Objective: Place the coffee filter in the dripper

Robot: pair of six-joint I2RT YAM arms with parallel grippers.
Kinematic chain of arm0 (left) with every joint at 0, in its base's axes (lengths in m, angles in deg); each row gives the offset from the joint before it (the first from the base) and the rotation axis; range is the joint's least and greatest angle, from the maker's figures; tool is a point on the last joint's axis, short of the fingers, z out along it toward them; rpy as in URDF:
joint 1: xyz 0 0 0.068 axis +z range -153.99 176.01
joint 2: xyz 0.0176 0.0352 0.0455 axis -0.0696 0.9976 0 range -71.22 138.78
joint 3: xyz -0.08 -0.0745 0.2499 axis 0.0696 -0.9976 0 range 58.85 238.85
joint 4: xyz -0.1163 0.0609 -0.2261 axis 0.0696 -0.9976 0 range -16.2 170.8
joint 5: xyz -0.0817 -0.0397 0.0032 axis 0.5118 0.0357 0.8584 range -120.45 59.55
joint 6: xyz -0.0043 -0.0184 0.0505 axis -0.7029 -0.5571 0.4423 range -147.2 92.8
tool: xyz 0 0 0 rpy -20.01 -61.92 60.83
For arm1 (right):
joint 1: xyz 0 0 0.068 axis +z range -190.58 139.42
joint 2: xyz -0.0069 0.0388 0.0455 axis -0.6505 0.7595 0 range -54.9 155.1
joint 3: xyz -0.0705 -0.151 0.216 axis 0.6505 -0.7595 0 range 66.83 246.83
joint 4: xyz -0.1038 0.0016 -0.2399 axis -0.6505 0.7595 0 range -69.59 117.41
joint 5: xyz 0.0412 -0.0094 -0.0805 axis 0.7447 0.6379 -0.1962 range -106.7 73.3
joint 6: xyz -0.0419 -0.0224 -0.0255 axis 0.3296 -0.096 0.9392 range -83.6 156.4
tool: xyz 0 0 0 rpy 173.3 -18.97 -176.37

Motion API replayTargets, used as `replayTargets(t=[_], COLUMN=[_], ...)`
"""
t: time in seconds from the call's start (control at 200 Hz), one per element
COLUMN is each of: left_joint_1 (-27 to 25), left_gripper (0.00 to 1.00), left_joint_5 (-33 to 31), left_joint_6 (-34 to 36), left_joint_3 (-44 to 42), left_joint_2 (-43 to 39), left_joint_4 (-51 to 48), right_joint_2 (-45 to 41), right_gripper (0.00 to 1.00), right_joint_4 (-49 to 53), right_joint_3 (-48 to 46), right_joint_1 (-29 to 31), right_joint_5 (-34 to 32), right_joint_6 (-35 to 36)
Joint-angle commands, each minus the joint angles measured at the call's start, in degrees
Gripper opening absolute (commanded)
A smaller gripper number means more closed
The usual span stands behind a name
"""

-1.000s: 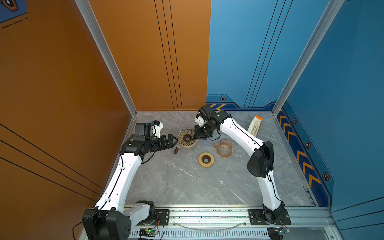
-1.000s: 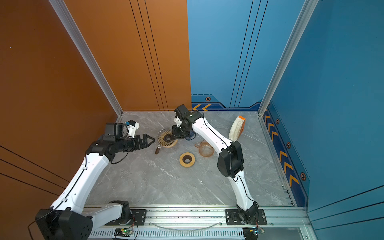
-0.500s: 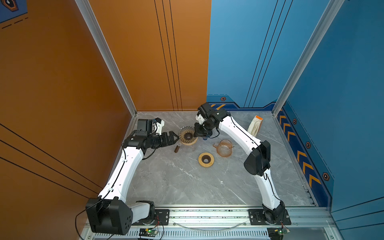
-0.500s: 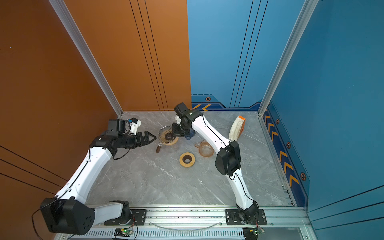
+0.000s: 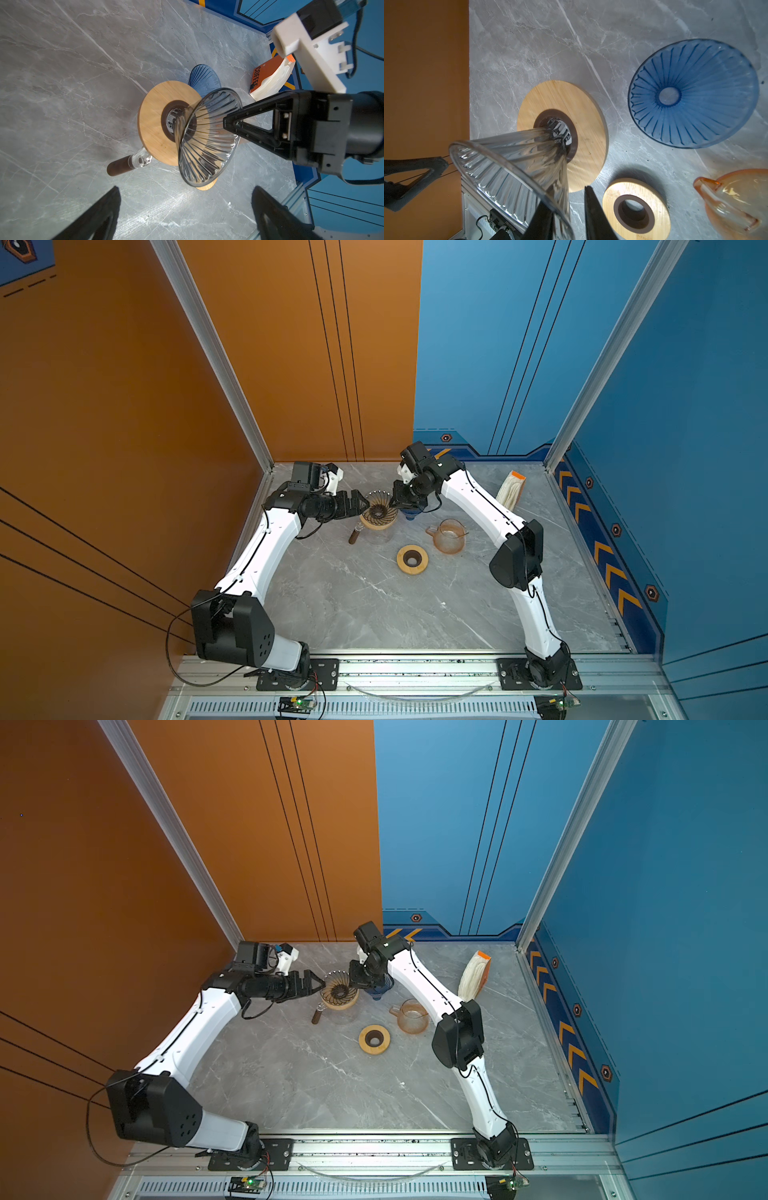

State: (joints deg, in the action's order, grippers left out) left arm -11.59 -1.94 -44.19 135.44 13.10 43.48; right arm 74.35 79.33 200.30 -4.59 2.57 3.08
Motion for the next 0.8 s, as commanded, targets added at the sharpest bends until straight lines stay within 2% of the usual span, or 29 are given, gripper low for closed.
replayTargets(t=[0.0,0.11,0.215,0.481,0.496,0.521,0.791], left_joint_1=[-0.75,-1.0,-0.98,-1.01,-1.02,-0.95,-0.81], left_gripper=[0.96,0.94,0.9,0.87,0.83,0.82,0.77], left_joint_5=[0.15,-0.09,-0.61,-1.15,-1.17,-1.34,-1.14], left_joint_6=[1.35,1.44,1.44,1.26,1.23,1.03,0.39], left_joint_3=[2.29,3.28,4.27,7.38,7.53,7.75,10.48], left_joint_2=[1.91,3.8,5.71,10.79,11.05,11.57,14.52], left_joint_4=[0.01,0.02,-0.03,-0.03,-0.03,-0.02,-0.03], right_joint_2=[0.38,0.5,0.86,2.58,2.65,2.84,2.09], right_gripper=[0.25,0.26,0.32,0.36,0.36,0.37,0.4], right_joint_4=[-2.23,-3.33,-4.3,-6.18,-6.18,-6.23,-7.89], right_joint_3=[1.02,1.09,1.14,2.61,2.74,3.02,3.44], right_joint_1=[-0.2,-0.3,-0.55,-1.26,-1.2,-1.35,-1.53], right_joint_5=[-1.07,-1.21,-1.47,-2.37,-2.41,-2.48,-0.81], right_joint_6=[0.11,0.02,-0.37,-1.48,-1.48,-1.47,-0.39])
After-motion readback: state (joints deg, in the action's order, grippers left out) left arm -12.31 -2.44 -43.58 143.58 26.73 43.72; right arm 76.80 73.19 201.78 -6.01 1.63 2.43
